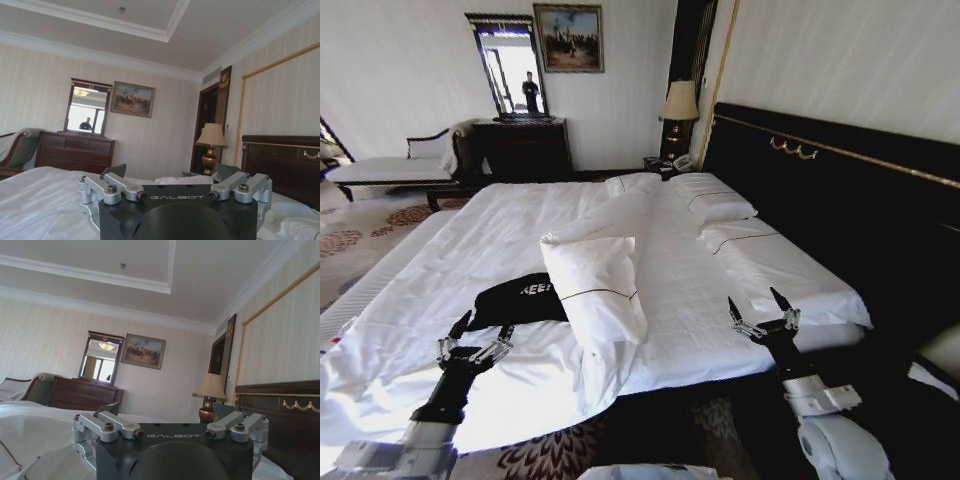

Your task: Fold the clothes on the bed.

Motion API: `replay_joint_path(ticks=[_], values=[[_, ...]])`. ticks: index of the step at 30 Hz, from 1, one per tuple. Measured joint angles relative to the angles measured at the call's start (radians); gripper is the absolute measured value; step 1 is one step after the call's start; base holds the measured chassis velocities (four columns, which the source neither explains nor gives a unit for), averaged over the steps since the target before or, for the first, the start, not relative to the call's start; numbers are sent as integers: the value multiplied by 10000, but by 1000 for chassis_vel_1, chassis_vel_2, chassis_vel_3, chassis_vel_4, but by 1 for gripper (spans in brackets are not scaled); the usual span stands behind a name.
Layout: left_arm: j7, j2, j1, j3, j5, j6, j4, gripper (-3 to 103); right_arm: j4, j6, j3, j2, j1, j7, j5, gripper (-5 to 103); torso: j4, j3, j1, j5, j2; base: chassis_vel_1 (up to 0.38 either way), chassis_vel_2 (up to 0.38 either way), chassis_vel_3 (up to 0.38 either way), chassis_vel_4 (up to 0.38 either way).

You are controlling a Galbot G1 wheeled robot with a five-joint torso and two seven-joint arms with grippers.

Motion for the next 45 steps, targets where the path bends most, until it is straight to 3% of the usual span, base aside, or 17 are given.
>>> replay_joint_path(ticks=[12, 20, 22, 23, 25, 26, 28, 29, 31, 32, 33, 38, 45], values=[[42, -57, 1, 14, 2, -52, 38, 100, -76, 55, -68, 20, 41, 8, 41, 100, 2, 3, 5, 0, -1, 219, 218, -200, -221], [78, -115, 38, -10, 27, -132, 62, 100, -119, 146, -282, -70, 200, 30, 765, 100, -1, 0, 3, -10, 1, 185, 147, -163, -172], [107, -180, 77, -26, 45, -172, 26, 100, -149, 10, -507, -299, 406, 62, 1590, 100, 7, -1, 0, -3, 3, 78, -11, -4, -20], [112, -200, 84, -34, 74, -203, 25, 100, -179, -85, -619, -449, 523, 120, 2030, 100, 0, 0, 0, 2, 2, 0, 0, 0, 0], [114, -213, 88, -36, 102, -228, 30, 100, -205, -150, -709, -550, 606, 157, 2299, 100, 0, 0, 0, 4, 2, 0, 0, 0, 0], [117, -230, 96, -49, 174, -279, 61, 100, -259, -287, -883, -752, 772, 215, 2777, 100, 0, 2, 2, 12, 1, -61, -46, 5, 28], [118, -256, 138, -78, 258, -384, 146, 100, -432, -728, -1375, -1524, 1257, 291, 4687, 100, -2, 3, 5, 9, -2, -67, -48, 38, 15], [118, -256, 138, -78, 258, -384, 146, 100, -432, -728, -1375, -1524, 1257, 291, 4687, 100, -2, 3, 5, 9, -2, -67, -18, 50, 15], [119, -264, 157, -111, 261, -413, 170, 100, -576, -1127, -1665, -1978, 1599, 319, 6003, 100, 0, 4, 6, 3, -2, -61, -18, 45, 14], [119, -274, 162, -149, 261, -420, 177, 100, -810, -1691, -1891, -2378, 2104, 463, 7233, 100, 2, 4, 6, 5, -2, 0, 0, 0, 0], [116, -294, 187, -242, 246, -444, 242, 100, -1787, -2958, -2382, -3134, 3534, 1364, 9961, 100, 3, 2, 4, -5, -1, 0, 0, 0, 0], [120, -322, 180, -304, 256, -493, 432, 100, -3577, -3664, -3316, -3593, 5501, 1609, 11357, 100, -1, 2, 2, 4, -1, 0, 0, 0, 0], [117, -329, 50, -379, 272, -418, 634, 100, -5629, -4575, -4702, -3615, 7944, 2165, 12069, 100, 0, 5, 8, 1, -3, 0, 0, 0, 0]])
